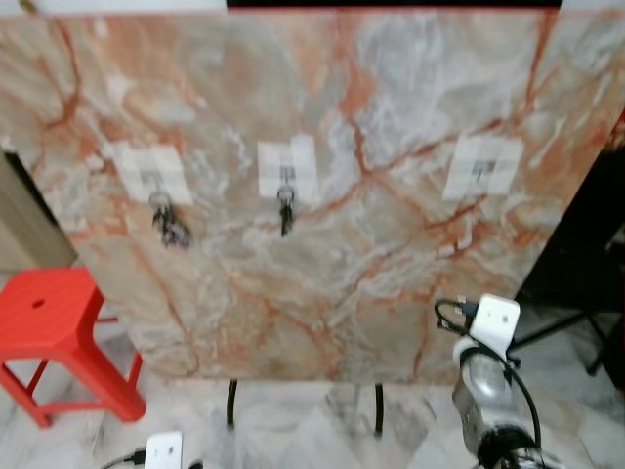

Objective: Hang keys on a hook

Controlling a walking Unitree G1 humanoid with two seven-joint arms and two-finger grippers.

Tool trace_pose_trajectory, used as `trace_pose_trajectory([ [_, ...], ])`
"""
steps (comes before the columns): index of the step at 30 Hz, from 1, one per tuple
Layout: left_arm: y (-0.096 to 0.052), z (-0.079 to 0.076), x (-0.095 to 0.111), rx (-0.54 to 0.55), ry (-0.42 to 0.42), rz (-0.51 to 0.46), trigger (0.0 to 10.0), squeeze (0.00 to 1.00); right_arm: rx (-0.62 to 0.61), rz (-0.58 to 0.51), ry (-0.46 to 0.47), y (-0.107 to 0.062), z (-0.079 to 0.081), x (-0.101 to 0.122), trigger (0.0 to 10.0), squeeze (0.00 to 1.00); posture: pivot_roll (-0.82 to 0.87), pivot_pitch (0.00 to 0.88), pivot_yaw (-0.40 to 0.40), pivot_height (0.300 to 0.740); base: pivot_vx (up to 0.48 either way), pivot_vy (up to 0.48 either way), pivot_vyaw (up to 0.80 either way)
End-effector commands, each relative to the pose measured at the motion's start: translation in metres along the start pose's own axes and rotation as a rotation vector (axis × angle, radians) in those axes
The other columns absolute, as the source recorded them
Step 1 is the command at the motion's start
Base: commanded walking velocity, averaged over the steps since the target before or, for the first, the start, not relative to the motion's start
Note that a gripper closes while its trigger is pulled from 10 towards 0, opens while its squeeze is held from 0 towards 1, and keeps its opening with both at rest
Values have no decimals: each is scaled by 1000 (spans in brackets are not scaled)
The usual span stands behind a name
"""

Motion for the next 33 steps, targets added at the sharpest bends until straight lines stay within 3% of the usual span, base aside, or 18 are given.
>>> trace_pose_trajectory([
  [1, -1, 7, -4, 15, 9, 18, 10000, 0, 10, -25, 9, 2, 5, 9, 10000, 0, -9, 0, -25, 740, 0, 0, 0],
  [6, -1, 7, -5, 16, 9, 21, 10000, 0, 24, 3, 5, 1, 7, 3, 10000, 0, -12, 0, -24, 740, 0, 0, 0],
  [7, -1, 8, -5, 15, 9, 23, 10000, 0, 54, 109, 31, -2, 10, -18, 10000, 0, -18, 0, -24, 740, 0, 0, 0],
  [8, -1, 7, -5, 14, 10, 23, 10000, 0, 57, 147, 49, -5, 9, -28, 10000, 0, -18, 0, -26, 740, 0, 0, 0],
  [13, 0, 7, -5, 15, 9, 24, 10000, 0, 51, 277, -56, -23, -3, -69, 10000, 0, -18, 0, -25, 740, 0, 0, 0],
  [14, 0, 7, -5, 15, 9, 24, 10000, 0, 51, 277, -56, -23, -3, -69, 10000, 0, -18, 0, -25, 740, 0, 0, 0],
  [16, 0, 7, -5, 13, 10, 25, 10000, 0, 88, 401, -121, -38, -4, -98, 10000, 0, -18, 0, -24, 740, 0, 0, 0],
  [19, 0, 7, -5, 12, 10, 25, 10000, 0, 106, 464, -139, -47, -6, -114, 10000, 0, -17, 0, -23, 740, 0, 0, 0],
  [24, 0, 7, -5, 12, 9, 26, 10000, 0, 122, 612, -197, -73, -23, -149, 10000, 0, -17, 0, -24, 740, 0, 0, 0],
  [33, -1, 7, -6, 13, 9, 30, 10000, 0, 71, 731, -228, -101, -55, -178, 10000, 0, -13, 0, -21, 740, 0, 0, 0],
])
Point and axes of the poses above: a point about 5 cm out from each wrist's last joint towards the gripper, its own y axis pointing out of the wrist towards the gripper, its own x axis along the axis of the wrist's last joint, z = x × y, the point moved 6 cm from there along y, pointing out of the wrist towards the gripper, and after that the axes turned 5 degrees about y, right-handed, at the moved point
